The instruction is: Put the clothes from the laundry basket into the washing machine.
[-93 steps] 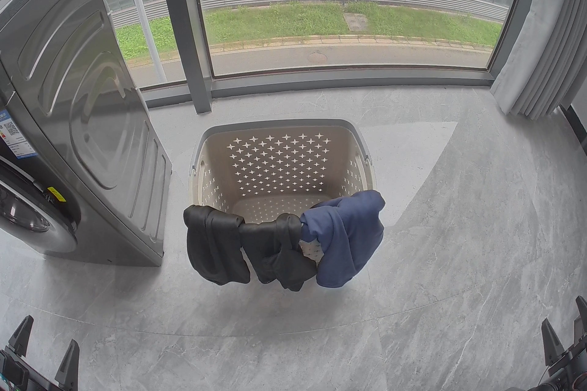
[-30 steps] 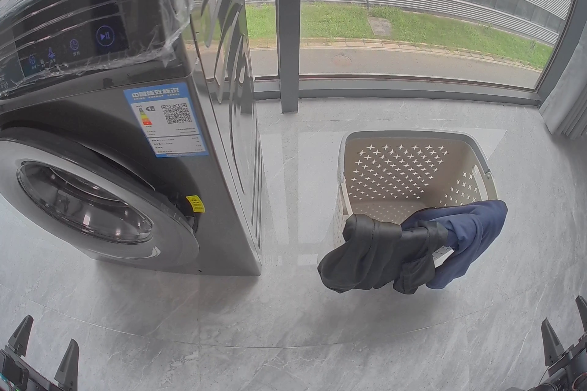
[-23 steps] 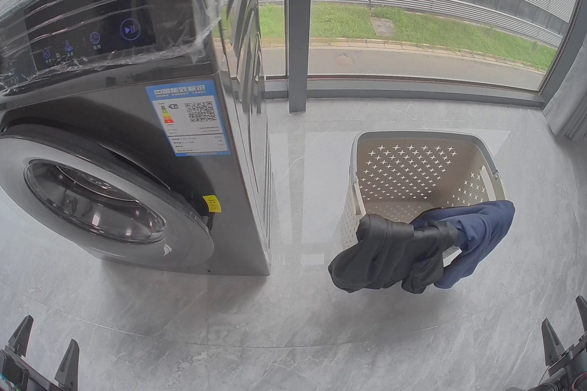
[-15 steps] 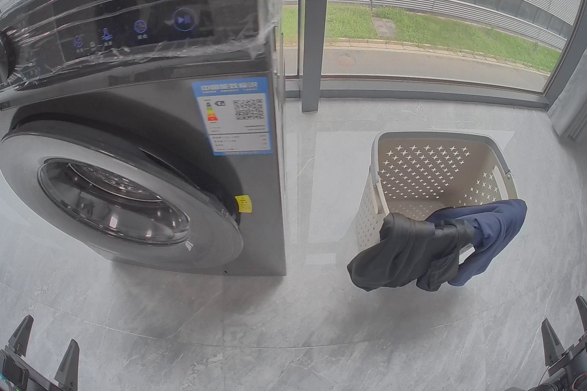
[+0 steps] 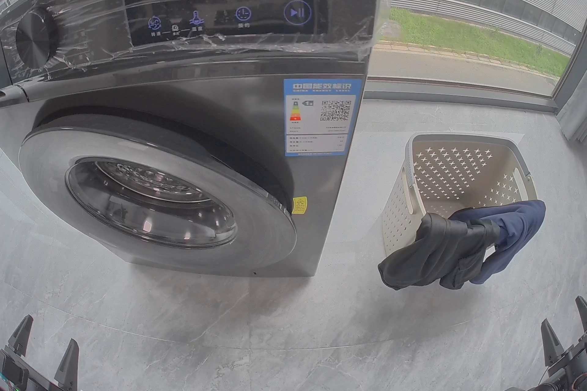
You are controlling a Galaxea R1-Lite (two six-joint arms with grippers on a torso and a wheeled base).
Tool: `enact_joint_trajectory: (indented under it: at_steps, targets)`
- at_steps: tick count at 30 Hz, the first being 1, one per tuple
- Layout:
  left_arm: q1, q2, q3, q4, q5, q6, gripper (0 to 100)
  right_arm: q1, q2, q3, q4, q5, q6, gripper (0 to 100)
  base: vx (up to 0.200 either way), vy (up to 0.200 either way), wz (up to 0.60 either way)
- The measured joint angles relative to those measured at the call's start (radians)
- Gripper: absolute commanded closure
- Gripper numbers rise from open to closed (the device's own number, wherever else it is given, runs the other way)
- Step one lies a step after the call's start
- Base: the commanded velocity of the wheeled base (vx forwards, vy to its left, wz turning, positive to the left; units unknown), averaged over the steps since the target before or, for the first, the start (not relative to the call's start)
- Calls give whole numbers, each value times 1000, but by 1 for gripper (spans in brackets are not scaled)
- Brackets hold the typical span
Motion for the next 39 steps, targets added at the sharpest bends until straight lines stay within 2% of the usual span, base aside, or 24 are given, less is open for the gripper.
enact_joint_trajectory:
  at_steps: [26, 39]
  targets:
    - [0, 0, 0, 0, 0, 0, 0, 0, 0, 0, 1, 0, 0, 0, 0, 200, 0]
    - [0, 0, 0, -1, 0, 1, 0, -1, 0, 0, 0, 0, 0, 0, 0, 0, 0]
